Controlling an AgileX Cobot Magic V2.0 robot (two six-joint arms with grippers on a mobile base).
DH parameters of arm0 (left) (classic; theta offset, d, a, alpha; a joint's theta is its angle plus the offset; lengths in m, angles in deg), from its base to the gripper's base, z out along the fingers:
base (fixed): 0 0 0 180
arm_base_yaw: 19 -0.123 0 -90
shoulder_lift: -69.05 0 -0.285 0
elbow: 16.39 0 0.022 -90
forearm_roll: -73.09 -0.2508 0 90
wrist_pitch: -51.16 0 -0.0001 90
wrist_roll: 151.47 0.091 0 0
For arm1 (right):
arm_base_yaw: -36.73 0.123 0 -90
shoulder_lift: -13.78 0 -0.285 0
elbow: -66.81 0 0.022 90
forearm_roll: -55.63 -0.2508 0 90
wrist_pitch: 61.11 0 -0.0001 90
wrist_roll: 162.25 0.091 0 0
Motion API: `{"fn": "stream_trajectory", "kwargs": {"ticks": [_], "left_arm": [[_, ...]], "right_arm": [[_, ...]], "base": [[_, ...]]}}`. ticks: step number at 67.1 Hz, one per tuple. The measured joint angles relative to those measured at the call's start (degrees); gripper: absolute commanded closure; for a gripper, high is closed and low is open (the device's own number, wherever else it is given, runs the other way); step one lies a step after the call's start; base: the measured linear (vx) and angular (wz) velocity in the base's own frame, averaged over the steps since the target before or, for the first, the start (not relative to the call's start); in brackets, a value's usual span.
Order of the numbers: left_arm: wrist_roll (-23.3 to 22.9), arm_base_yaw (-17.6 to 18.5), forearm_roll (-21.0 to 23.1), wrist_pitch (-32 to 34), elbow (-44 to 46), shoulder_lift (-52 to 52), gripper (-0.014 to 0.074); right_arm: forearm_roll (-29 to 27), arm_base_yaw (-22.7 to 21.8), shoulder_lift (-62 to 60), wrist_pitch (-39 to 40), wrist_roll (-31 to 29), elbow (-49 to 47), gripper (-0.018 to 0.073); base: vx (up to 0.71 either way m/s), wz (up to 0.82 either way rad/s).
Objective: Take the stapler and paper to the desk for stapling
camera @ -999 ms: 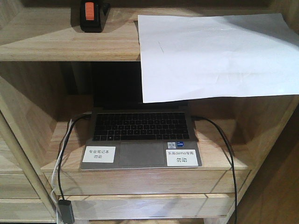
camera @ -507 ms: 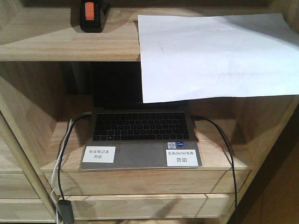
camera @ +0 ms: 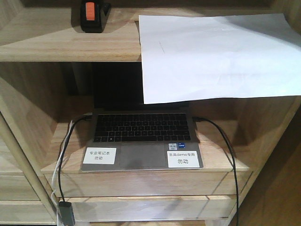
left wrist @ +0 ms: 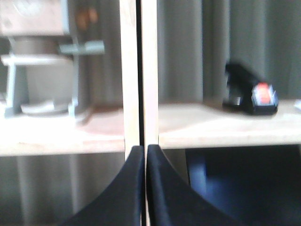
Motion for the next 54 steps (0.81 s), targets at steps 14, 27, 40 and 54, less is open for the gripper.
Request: {"fn": "stream_trajectory", "kwargs": {"ticks": [14, 27, 40, 54], "left_arm": [[0.0, 0.0, 0.0, -5.3, 3.5, -4.3, 0.0603], [0.0, 0.0, 0.0, -6.0, 3.5, -4.6, 0.0595], [0.0, 0.0, 0.0, -6.0, 3.5, -4.6, 0.0504], [0.0, 0.0, 0.0, -6.1, 3.5, -4.6, 0.0293]], "right_arm": [[0.0, 0.0, 0.0, 0.0, 0.0, 0.0, 0.0568], [0.0, 0.0, 0.0, 0.0, 0.0, 0.0, 0.0568], [0.0, 0.0, 0.0, 0.0, 0.0, 0.0, 0.0568], [0.0, 0.0, 0.0, 0.0, 0.0, 0.0, 0.0568]], "base": [[0.0, 0.0], [0.0, 0.0], [0.0, 0.0], [0.0, 0.0]]}}
